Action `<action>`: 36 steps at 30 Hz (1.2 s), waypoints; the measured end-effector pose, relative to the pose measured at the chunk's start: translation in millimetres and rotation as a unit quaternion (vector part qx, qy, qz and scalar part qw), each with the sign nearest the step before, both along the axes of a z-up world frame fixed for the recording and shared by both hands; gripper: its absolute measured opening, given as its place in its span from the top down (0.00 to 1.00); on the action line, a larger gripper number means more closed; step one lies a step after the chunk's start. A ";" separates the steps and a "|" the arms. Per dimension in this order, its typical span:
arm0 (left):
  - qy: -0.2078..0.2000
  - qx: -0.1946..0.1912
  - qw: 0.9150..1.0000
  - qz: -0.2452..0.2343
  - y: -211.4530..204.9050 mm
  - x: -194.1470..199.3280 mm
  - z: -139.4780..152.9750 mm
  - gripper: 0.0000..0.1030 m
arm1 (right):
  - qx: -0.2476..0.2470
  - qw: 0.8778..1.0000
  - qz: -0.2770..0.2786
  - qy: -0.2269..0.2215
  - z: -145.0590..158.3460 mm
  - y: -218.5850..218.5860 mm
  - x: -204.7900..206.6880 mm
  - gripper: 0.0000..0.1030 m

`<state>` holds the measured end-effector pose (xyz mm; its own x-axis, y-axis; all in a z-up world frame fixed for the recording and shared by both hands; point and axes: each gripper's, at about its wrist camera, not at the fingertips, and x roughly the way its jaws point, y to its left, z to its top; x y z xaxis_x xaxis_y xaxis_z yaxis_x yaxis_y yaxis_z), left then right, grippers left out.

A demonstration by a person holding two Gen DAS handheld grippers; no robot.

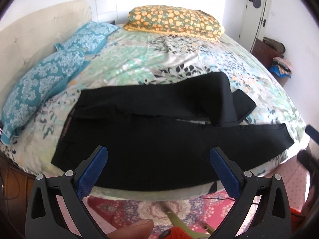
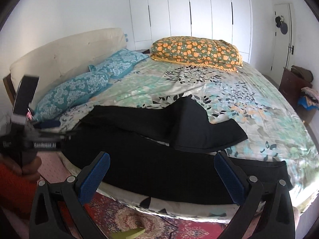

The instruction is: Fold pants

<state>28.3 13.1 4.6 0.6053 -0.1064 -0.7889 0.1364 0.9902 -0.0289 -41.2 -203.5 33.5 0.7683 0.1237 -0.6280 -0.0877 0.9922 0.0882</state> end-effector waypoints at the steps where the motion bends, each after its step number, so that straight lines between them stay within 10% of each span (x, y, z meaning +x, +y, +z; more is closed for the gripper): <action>1: 0.002 0.004 1.000 0.003 -0.3 2.4 -1.4 0.01 | 0.012 1.000 0.000 -0.004 -0.2 -6.5 5.0 0.00; 5: -0.015 0.025 0.999 0.022 -3.1 16.9 2.0 0.01 | 0.057 0.998 0.031 0.002 -7.5 -26.8 30.8 0.00; 14: -0.001 -0.014 0.999 0.033 -6.4 55.2 2.9 0.01 | -0.016 0.997 0.039 0.067 -32.7 -115.4 147.1 0.00; 20: 0.051 0.011 0.998 0.043 -7.6 59.7 -28.2 0.01 | 0.036 0.970 0.011 0.240 -115.2 -241.6 288.5 0.00; 26: 0.087 0.036 0.993 0.070 -5.5 71.3 -45.2 0.01 | 0.048 0.948 0.026 0.314 -179.6 -280.9 378.5 0.11; 32: 0.092 0.056 0.992 0.068 -12.7 82.6 -50.0 0.01 | 0.043 0.920 0.077 0.383 -218.7 -277.2 407.8 0.36; 34: 0.102 0.059 0.991 0.064 -17.4 87.6 -56.0 0.01 | 0.016 0.916 0.083 0.393 -223.3 -275.5 408.3 0.73; 36: 0.112 0.061 0.990 0.059 -22.8 91.6 -60.6 0.01 | 0.012 0.920 0.079 0.385 -210.7 -282.1 408.3 0.89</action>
